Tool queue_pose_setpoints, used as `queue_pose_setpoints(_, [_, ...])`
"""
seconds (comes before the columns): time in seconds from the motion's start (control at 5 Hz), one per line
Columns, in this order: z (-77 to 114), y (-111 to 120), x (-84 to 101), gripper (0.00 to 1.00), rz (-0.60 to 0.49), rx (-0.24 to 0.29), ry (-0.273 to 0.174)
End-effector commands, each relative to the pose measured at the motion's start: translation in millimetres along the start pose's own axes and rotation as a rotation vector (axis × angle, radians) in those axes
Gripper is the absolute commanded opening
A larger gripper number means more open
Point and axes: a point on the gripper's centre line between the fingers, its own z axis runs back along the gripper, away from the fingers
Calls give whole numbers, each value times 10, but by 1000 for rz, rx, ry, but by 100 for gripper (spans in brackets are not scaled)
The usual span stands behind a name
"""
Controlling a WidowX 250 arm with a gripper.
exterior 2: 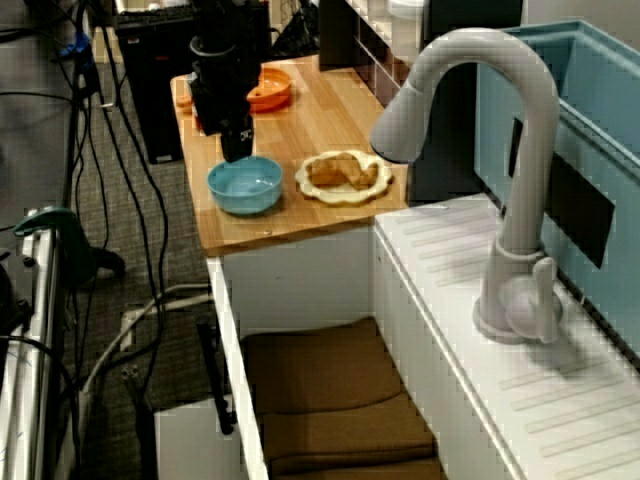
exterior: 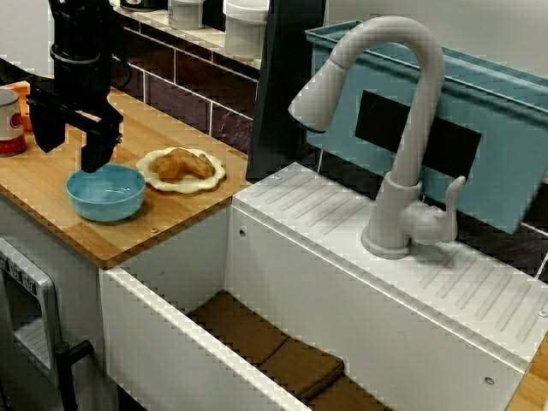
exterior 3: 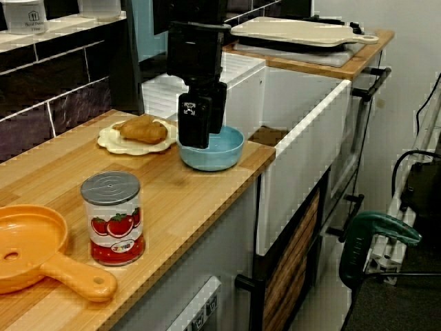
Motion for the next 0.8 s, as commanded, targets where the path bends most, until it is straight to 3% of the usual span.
queue_pose_setpoints(0.0, [-90, 98, 12, 100, 24, 4, -46])
queue_pose_setpoints(0.4, [-220, 20, 68, 100, 42, 18, -39])
queue_pose_setpoints(0.6, [-282, 6, 114, 0, 24, -1, -13])
